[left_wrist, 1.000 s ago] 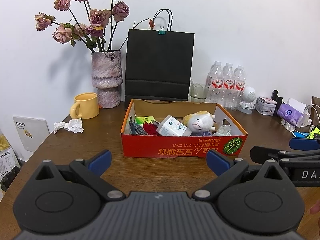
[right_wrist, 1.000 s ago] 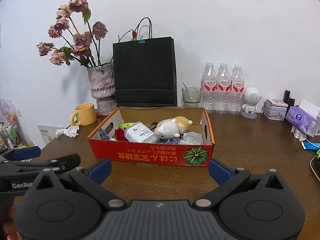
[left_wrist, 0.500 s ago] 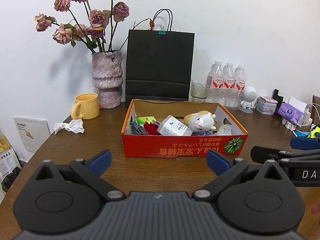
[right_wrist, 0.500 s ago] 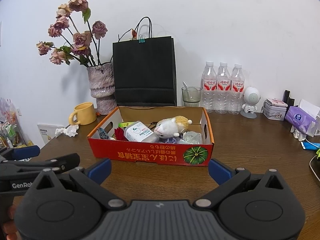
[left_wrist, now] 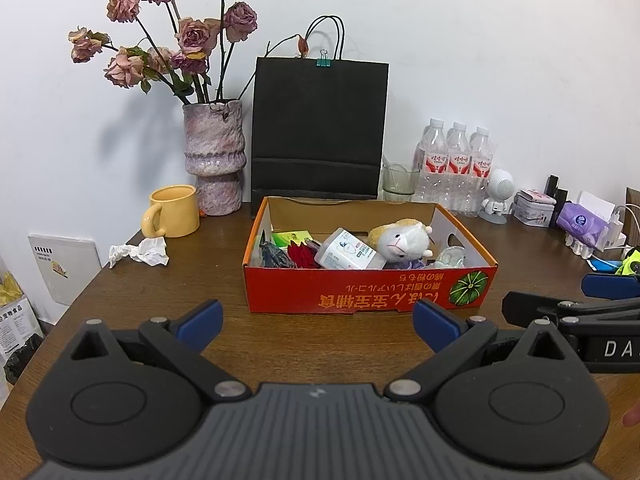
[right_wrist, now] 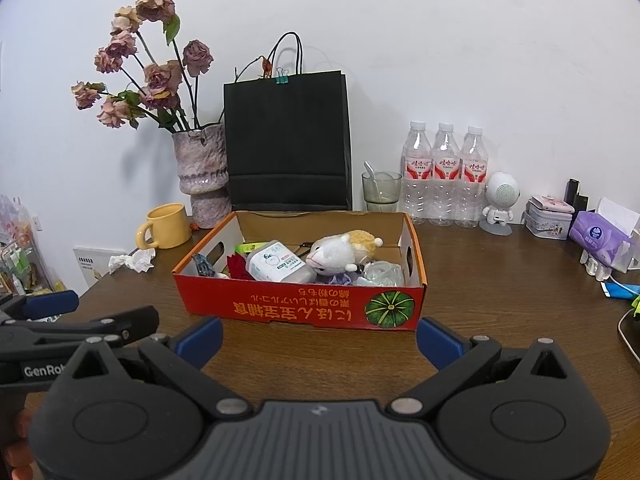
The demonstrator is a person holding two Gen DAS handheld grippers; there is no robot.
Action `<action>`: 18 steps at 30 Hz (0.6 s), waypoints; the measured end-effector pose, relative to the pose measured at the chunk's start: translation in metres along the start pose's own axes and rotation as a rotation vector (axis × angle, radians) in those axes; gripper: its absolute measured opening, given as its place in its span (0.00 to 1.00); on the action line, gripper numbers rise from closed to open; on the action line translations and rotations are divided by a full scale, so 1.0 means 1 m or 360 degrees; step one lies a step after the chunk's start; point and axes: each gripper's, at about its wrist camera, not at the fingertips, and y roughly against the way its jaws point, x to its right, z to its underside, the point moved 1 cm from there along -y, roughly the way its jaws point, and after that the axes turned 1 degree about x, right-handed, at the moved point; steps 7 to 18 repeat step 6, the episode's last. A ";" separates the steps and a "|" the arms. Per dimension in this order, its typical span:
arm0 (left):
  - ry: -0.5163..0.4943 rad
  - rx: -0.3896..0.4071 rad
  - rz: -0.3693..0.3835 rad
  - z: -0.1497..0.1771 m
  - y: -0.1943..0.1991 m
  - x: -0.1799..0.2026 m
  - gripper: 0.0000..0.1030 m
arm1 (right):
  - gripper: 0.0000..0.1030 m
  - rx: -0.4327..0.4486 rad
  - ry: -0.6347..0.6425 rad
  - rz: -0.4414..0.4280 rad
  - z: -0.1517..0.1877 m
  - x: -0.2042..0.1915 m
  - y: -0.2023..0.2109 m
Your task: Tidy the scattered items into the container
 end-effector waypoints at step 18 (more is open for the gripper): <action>0.0018 0.0024 -0.0015 0.002 0.001 0.000 1.00 | 1.00 -0.0003 -0.0002 0.0005 0.003 0.002 0.000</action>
